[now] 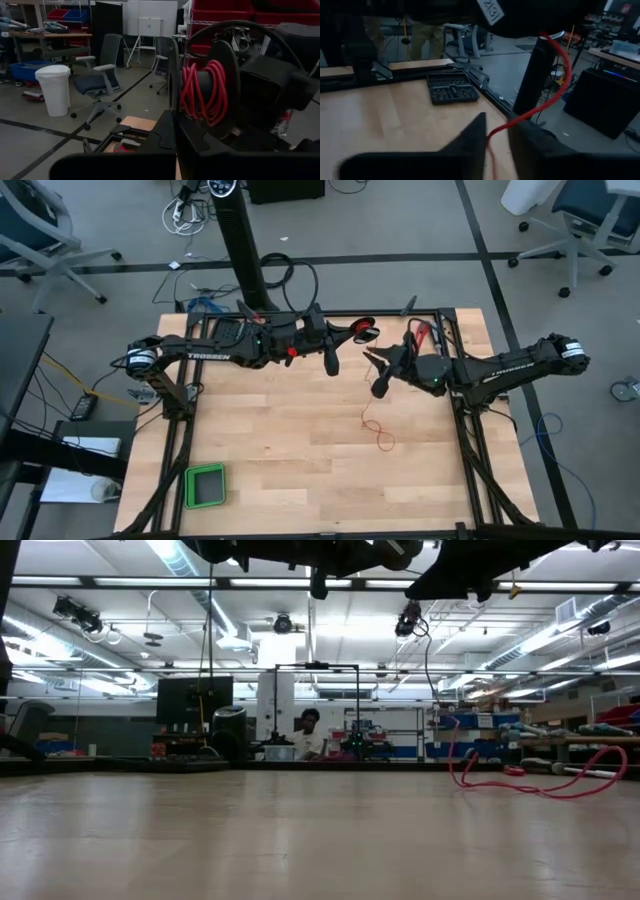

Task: Coil cords
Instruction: Uncoil the red wire from the black spool

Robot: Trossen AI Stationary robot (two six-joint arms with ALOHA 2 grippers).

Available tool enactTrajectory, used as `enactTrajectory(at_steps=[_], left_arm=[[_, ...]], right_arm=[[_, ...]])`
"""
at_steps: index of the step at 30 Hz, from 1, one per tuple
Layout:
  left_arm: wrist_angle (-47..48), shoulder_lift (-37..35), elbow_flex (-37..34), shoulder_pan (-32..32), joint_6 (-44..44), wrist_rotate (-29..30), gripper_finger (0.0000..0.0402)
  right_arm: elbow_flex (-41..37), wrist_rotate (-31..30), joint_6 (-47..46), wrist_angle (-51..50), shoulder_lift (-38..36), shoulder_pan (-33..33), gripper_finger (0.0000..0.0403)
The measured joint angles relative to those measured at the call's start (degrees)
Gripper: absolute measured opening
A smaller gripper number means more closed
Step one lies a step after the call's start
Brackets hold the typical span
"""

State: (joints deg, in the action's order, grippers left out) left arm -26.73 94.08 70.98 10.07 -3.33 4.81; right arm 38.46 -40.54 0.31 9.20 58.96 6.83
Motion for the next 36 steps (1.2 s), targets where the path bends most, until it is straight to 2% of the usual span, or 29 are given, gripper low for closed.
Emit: enactTrajectory(at_steps=[2,13,18,23,27,31,36], left_arm=[[0.1,0.0,0.0,0.0,0.0,0.0,0.0],[-1.6,0.0,0.0,0.2,-1.3,1.0,0.0],[-2.2,0.0,0.0,0.2,-2.7,5.2,0.0],[-1.2,0.7,0.0,0.3,-0.5,8.6,0.0],[4.5,1.4,-0.1,0.4,3.4,9.9,0.0],[15.6,1.5,-0.1,0.4,7.6,12.5,0.0],[28.0,1.5,-0.1,0.4,9.2,13.2,0.0]], right_arm=[[0.0,1.4,0.9,-0.3,0.0,0.0,0.0011],[0.0,2.4,-0.6,0.3,0.0,-2.4,0.0003],[0.0,12.5,-2.3,3.7,1.0,-5.1,0.0002],[0.1,23.1,-3.2,6.1,5.4,-6.7,0.0001],[2.1,27.4,-4.2,2.5,9.2,-7.5,0.0001],[5.9,30.7,-3.2,-3.5,10.7,-6.6,0.0001],[11.3,30.1,-1.5,-14.5,9.4,-6.1,0.0]])
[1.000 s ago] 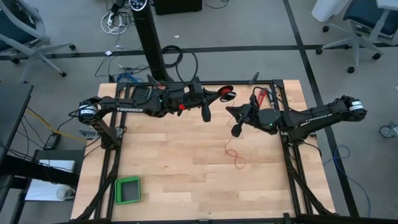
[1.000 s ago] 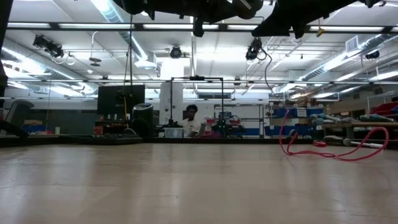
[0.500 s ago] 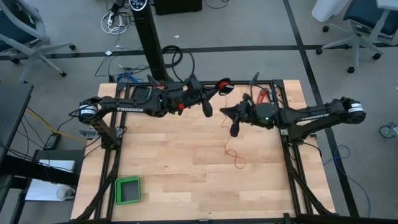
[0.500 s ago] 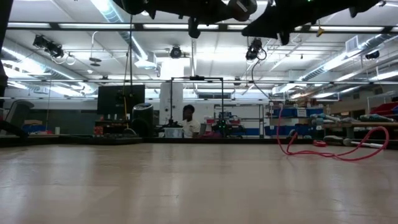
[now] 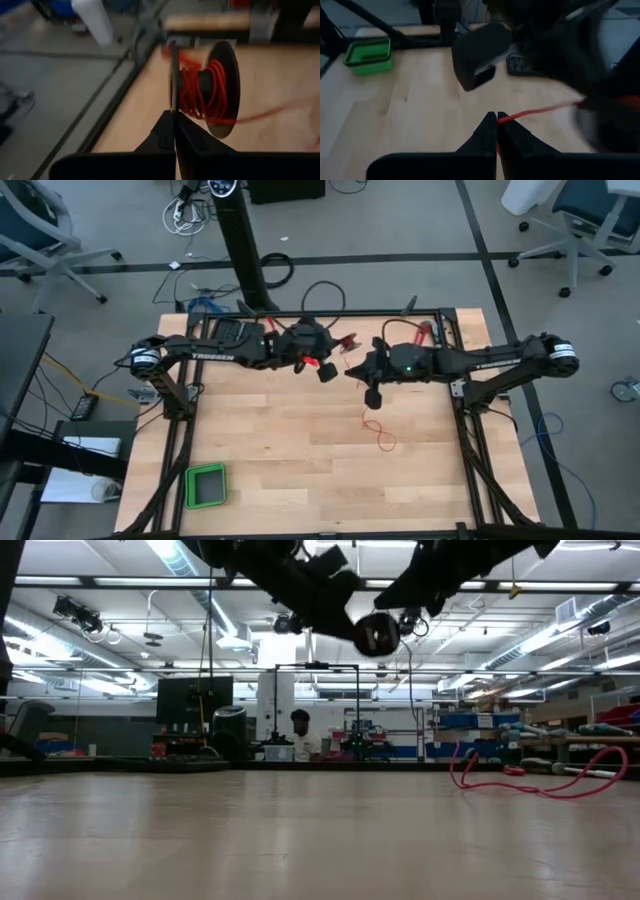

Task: Coil cords
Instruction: Uncoil the red wire from the black spool

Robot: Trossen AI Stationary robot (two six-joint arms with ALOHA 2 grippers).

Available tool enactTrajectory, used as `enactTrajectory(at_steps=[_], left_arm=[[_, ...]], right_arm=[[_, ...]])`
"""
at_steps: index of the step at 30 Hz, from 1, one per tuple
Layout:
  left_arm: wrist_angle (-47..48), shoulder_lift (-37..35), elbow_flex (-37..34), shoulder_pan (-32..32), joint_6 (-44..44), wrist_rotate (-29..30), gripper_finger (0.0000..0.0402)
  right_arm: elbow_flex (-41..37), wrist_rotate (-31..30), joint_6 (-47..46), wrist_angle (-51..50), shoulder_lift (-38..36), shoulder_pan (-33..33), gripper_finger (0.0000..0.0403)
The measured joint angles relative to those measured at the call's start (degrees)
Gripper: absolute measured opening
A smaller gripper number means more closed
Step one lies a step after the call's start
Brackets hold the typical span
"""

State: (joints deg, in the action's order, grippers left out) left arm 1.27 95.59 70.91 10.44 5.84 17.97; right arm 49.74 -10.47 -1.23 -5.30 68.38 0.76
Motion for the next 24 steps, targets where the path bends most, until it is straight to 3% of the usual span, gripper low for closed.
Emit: enactTrajectory(at_steps=[6,11,17,20,24], left_arm=[[12.0,0.0,0.1,0.1,0.2,0.4,0.0],[15.1,-0.1,0.0,-0.5,1.8,0.2,0.0],[6.0,-0.5,0.1,-1.5,5.9,-7.4,0.0],[-1.3,-0.5,0.1,-1.5,7.4,-11.3,0.0],[-10.3,-0.5,0.1,-1.5,7.6,-12.4,0.0]], right_arm=[[1.9,-5.8,0.7,-5.1,-4.3,1.0,0.0],[1.9,-14.1,-6.3,-19.2,-7.9,1.0,0.0],[1.5,-19.3,-19.4,-36.8,-7.3,1.0,0.0],[0.1,-18.8,-21.8,-38.3,-6.4,1.2,0.0],[-3.0,-18.2,-22.0,-33.7,-5.7,2.6,0.0]])
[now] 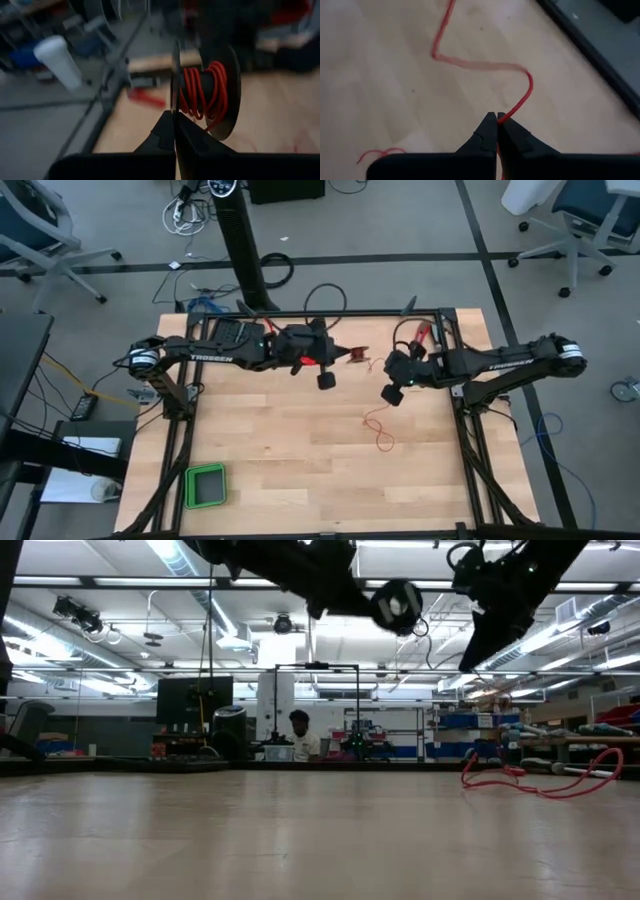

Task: Coil cords
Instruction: Uncoil the red wire from the black spool

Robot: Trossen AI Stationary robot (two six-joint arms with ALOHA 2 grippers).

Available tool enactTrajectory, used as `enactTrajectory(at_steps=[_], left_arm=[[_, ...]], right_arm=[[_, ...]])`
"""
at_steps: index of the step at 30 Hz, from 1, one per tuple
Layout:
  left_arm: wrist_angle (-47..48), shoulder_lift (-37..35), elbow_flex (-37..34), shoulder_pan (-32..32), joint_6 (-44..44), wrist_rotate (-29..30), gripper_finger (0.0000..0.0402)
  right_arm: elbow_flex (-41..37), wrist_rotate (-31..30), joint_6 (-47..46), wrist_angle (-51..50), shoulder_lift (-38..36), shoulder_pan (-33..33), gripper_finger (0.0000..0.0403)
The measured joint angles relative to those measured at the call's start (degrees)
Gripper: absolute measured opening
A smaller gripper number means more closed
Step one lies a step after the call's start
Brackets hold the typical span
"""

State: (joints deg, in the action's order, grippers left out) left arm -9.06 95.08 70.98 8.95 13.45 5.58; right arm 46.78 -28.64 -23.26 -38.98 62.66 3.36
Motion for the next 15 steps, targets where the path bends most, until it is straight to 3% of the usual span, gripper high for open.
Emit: enactTrajectory(at_steps=[5,8,12,15], left_arm=[[-9.6,0.0,0.0,0.0,-3.0,0.1,0.0],[-14.4,0.8,0.0,0.0,-7.5,3.2,0.0],[-14.9,2.3,0.1,0.0,-8.9,9.8,0.0],[-9.5,3.3,-0.1,0.0,-6.6,13.5,0.0]], right_arm=[[-4.6,0.4,4.1,15.7,0.1,2.4,0.0],[-5.9,2.6,6.4,24.6,1.0,3.0,0.0],[-6.0,8.4,9.7,33.6,2.8,3.4,0.0],[-5.9,15.6,12.9,40.4,3.3,3.8,0.0]])
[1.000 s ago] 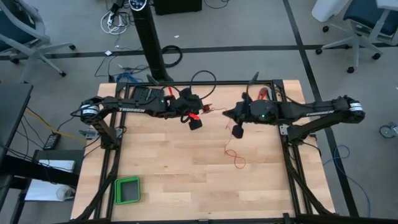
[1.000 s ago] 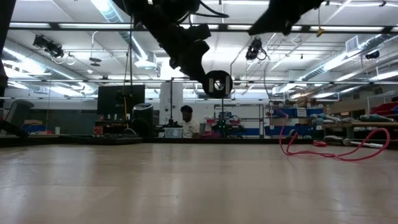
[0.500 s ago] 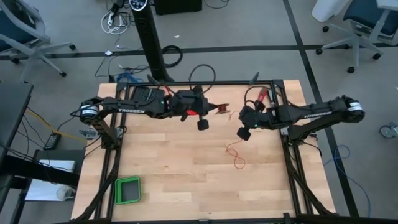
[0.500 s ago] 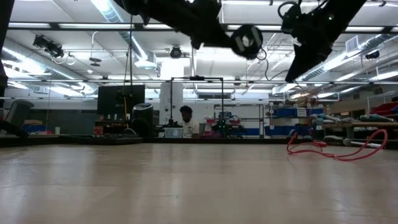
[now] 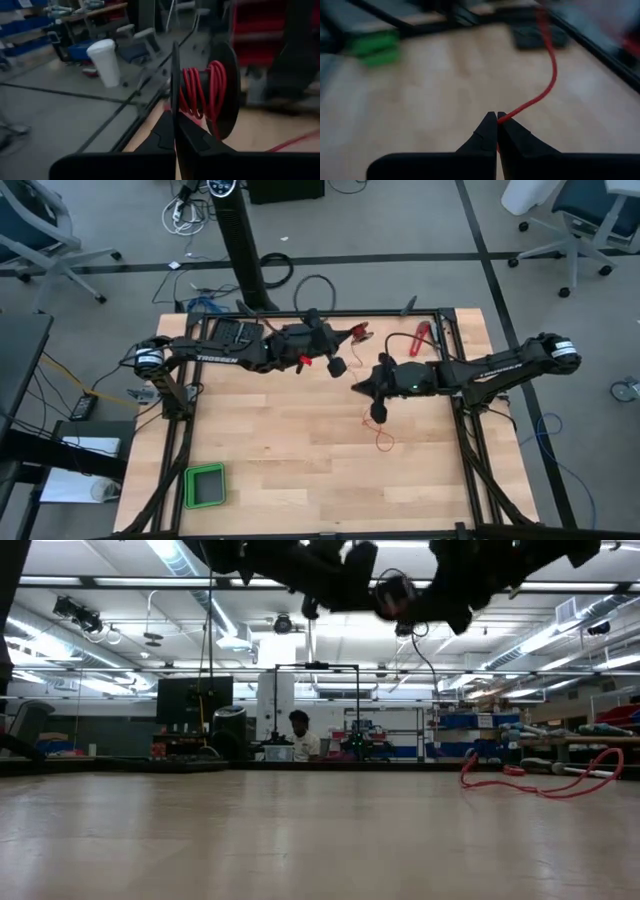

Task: Coil cords
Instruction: Uncoil the red wire from the black spool

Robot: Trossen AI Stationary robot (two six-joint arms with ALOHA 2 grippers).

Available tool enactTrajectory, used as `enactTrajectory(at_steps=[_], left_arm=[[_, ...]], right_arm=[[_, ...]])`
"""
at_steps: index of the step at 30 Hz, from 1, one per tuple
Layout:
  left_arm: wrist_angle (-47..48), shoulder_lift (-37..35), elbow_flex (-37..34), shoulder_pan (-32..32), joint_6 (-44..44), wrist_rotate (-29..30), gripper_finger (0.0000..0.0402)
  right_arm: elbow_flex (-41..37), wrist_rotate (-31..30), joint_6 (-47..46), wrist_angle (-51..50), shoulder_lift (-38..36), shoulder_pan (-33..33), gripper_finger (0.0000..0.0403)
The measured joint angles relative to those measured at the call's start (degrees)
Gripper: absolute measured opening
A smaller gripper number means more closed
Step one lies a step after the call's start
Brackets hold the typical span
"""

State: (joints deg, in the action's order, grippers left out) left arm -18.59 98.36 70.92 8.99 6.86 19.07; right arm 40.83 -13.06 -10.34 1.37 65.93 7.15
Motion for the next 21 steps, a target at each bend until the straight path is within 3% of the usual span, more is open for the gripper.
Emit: enactTrajectory(at_steps=[5,11,16,21], left_arm=[[10.8,1.3,0.0,0.0,4.5,2.1,0.0],[23.0,1.5,0.0,0.0,5.1,2.5,0.0],[29.4,1.5,0.0,-0.3,4.6,2.5,0.0],[28.4,1.5,0.1,-1.3,5.2,-2.5,0.0]], right_arm=[[2.0,5.0,1.3,-0.7,-2.1,1.1,0.0],[3.4,4.1,1.6,-5.9,-7.0,2.4,0.0],[3.6,-4.9,-1.4,-13.9,-13.1,3.0,0.0],[3.5,-18.1,-10.6,-33.9,-17.8,2.2,0.0]])
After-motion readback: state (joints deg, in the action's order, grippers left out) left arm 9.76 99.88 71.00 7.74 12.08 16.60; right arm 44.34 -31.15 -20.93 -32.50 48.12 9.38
